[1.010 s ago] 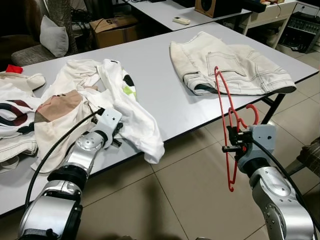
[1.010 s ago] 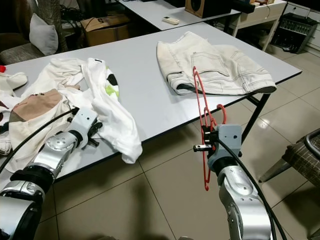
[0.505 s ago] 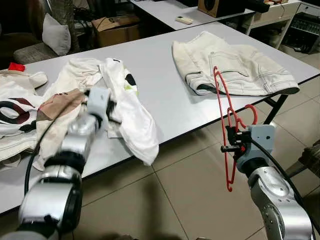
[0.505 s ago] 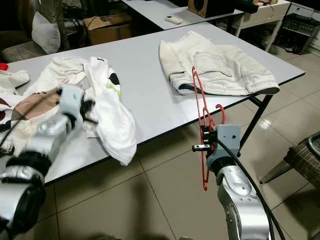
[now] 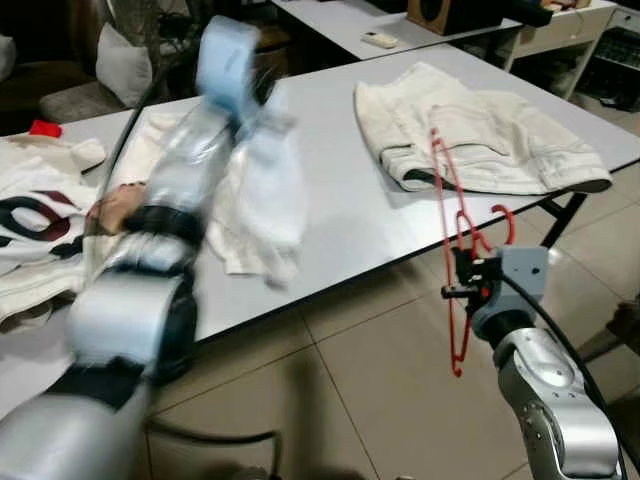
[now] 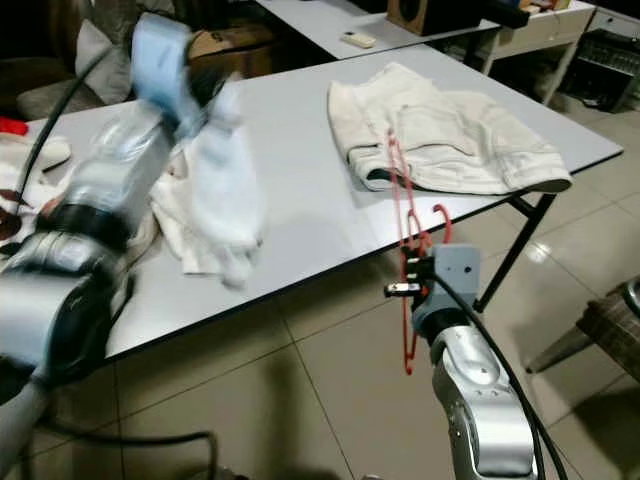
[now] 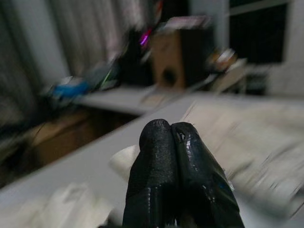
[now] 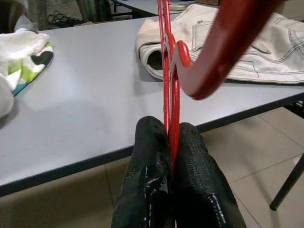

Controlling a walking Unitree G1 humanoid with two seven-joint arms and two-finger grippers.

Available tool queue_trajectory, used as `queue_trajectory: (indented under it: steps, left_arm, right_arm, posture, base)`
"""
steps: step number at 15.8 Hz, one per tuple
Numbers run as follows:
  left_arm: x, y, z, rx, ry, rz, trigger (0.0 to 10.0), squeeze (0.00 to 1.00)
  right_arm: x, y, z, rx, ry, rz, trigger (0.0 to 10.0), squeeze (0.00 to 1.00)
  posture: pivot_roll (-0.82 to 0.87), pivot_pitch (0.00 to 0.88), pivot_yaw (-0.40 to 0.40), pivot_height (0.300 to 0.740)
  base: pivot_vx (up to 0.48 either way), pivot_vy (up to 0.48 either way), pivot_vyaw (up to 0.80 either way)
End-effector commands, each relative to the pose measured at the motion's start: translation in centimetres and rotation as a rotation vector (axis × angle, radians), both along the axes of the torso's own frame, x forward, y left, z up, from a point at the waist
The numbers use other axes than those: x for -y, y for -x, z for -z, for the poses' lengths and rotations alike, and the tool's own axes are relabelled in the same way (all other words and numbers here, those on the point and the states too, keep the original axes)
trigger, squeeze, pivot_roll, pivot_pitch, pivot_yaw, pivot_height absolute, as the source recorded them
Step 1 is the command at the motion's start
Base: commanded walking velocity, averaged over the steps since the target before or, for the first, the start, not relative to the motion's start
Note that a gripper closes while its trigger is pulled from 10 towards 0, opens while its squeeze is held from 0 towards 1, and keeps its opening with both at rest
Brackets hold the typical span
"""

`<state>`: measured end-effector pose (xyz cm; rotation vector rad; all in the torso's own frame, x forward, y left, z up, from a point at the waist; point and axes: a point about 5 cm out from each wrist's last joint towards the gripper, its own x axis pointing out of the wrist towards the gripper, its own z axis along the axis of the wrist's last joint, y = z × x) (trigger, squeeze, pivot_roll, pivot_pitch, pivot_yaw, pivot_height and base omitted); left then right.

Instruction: Hang hanger

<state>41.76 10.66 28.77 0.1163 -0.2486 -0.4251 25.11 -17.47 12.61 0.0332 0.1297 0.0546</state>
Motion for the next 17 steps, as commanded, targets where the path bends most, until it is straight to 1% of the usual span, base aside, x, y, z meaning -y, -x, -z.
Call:
queue_trajectory:
  steps: [1, 2, 3, 4, 5, 6, 7, 8, 10, 12, 14, 15, 16, 17]
  left_arm:
    - [2.0, 0.1, -0.4, 0.004, 0.003, 0.063, 0.0, 0.00]
    - [4.2, 0.5, 0.0, -0.006, -0.007, 0.135, 0.0, 0.00]
    - [6.6, 1.1, 1.3, -0.032, -0.046, 0.201, 0.0, 0.00]
    - [7.9, 1.5, 2.4, -0.056, -0.063, 0.240, 0.0, 0.00]
    - [9.8, 2.2, 4.9, -0.124, -0.126, 0.299, 0.0, 0.00]
    - [11.4, 3.3, 7.6, -0.185, -0.201, 0.363, 10.0, 0.00]
    - [12.3, 4.2, 9.8, -0.238, -0.241, 0.416, 10.0, 0.00]
    - [12.4, 4.6, 10.9, -0.280, -0.229, 0.444, 10.0, 1.00]
    - [12.3, 4.6, 10.9, -0.294, -0.209, 0.458, 10.0, 1.00]
    - [11.8, 4.3, 10.0, -0.300, -0.145, 0.502, 10.0, 1.00]
    - [11.2, 3.9, 9.2, -0.297, -0.099, 0.515, 10.0, 1.00]
    - [9.9, 3.3, 8.5, -0.265, -0.090, 0.469, 10.0, 1.00]
    - [8.2, 2.6, 8.0, -0.232, -0.100, 0.414, 10.0, 1.00]
    - [7.5, 2.4, 7.9, -0.224, -0.108, 0.397, 10.0, 1.00]
  right_arm:
    - [0.1, -0.1, -0.2, 0.017, 0.000, 0.018, 10.0, 0.00]
    - [0.2, 0.0, -0.2, 0.020, -0.001, 0.035, 10.0, 0.00]
    - [0.5, 0.2, -0.1, 0.019, -0.001, 0.056, 10.0, 0.00]
    - [0.6, 0.3, -0.1, 0.019, -0.002, 0.065, 10.0, 0.00]
    - [0.6, 0.5, 0.0, 0.020, -0.003, 0.073, 10.0, 0.00]
    - [0.7, 0.6, 0.0, 0.021, -0.004, 0.082, 10.0, 0.00]
    - [0.7, 0.8, 0.0, 0.020, -0.003, 0.089, 10.0, 0.00]
    - [0.8, 1.0, -0.1, 0.020, -0.001, 0.099, 10.0, 0.00]
    - [1.0, 1.2, 0.0, 0.018, -0.002, 0.108, 10.0, 0.00]
    - [0.9, 1.1, 0.2, 0.012, -0.001, 0.101, 10.0, 0.00]
    - [0.7, 0.9, 0.1, 0.013, -0.001, 0.093, 10.0, 0.00]
    - [0.7, 0.8, 0.1, 0.014, 0.000, 0.089, 10.0, 0.00]
    - [0.7, 0.8, 0.0, 0.014, 0.000, 0.088, 10.0, 0.00]
    - [0.7, 0.8, 0.0, 0.015, 0.000, 0.088, 10.0, 0.00]
  posture:
    - [-0.15, 0.000, 0.072, 0.740]
    - [-0.16, 0.000, 0.082, 0.740]
    - [-0.17, 0.000, 0.094, 0.740]
    - [-0.18, 0.000, 0.103, 0.740]
    - [-0.19, 0.000, 0.111, 0.740]
    - [-0.20, 0.000, 0.124, 0.740]
    - [-0.21, 0.000, 0.129, 0.740]
    - [-0.22, 0.000, 0.135, 0.740]
    - [-0.21, 0.000, 0.132, 0.740]
    - [-0.20, 0.000, 0.118, 0.740]
    - [-0.19, 0.000, 0.113, 0.740]
    - [-0.19, 0.000, 0.112, 0.740]
    - [-0.19, 0.000, 0.112, 0.740]
    - [-0.19, 0.000, 0.112, 0.740]
  base:
    - [0.000, 0.000, 0.00]
    - [0.000, 0.000, 0.00]
    - [0.000, 0.000, 0.00]
    - [0.000, 0.000, 0.00]
    - [0.000, 0.000, 0.00]
    - [0.000, 0.000, 0.00]
    - [0.000, 0.000, 0.00]
    - [0.000, 0.000, 0.00]
    - [0.000, 0.000, 0.00]
    - [0.000, 0.000, 0.00]
    - [0.000, 0.000, 0.00]
    - [0.000, 0.000, 0.00]
    - [0.000, 0.000, 0.00]
    - [0.000, 0.000, 0.00]
